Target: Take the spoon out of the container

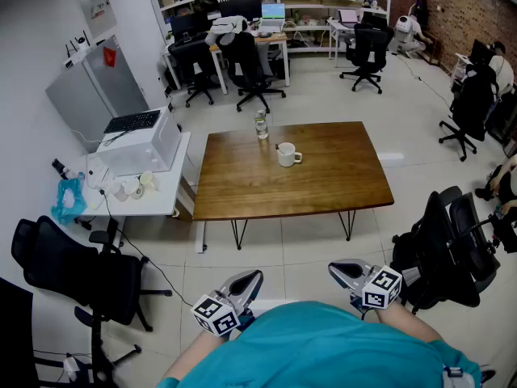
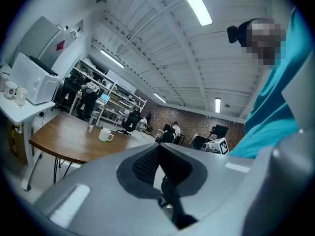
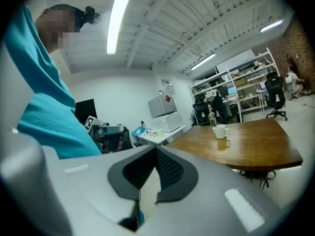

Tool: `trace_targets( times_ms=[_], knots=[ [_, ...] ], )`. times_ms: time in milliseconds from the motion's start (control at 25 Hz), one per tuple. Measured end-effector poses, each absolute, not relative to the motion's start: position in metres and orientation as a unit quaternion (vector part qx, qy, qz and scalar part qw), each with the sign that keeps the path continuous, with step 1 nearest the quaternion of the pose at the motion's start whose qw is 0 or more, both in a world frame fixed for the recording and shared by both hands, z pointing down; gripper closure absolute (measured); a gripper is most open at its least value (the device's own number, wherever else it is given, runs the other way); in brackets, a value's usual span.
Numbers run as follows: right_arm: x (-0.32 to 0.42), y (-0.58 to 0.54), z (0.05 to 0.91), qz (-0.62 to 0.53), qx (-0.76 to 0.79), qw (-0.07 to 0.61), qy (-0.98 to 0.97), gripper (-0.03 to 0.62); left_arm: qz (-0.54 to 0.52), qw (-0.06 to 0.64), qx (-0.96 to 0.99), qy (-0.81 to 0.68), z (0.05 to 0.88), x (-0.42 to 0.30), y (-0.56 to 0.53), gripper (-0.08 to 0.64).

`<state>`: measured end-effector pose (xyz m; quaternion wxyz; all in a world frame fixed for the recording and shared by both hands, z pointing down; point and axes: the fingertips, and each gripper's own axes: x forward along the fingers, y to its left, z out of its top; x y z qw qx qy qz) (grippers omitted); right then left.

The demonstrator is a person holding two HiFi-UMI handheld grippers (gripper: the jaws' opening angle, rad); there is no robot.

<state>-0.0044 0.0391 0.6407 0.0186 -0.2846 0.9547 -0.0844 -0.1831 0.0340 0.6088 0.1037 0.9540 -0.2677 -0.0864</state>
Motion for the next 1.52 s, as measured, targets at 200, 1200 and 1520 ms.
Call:
trace_targets(
  times_ms=[200,1200,1520],
  knots=[
    [0.030,0.044,0.637,-0.080,-0.279,0.017,0.957,0.591,-0.089,0.116,0.950,-0.275,0.605,-0.145,0.036,0.558],
    [0.053,-0.070,0.640,-0.074,-0.308,0.000,0.948,0.591,-0.084,0.114,0.963,-0.229,0.611,-0.111,-0.096,0.558],
    [-0.048,-0.190,0.619,-0.084,-0.337,-0.007,0.938,0.591,-0.068,0.114,0.970,-0.203,0.599,-0.214,-0.225,0.558]
  ],
)
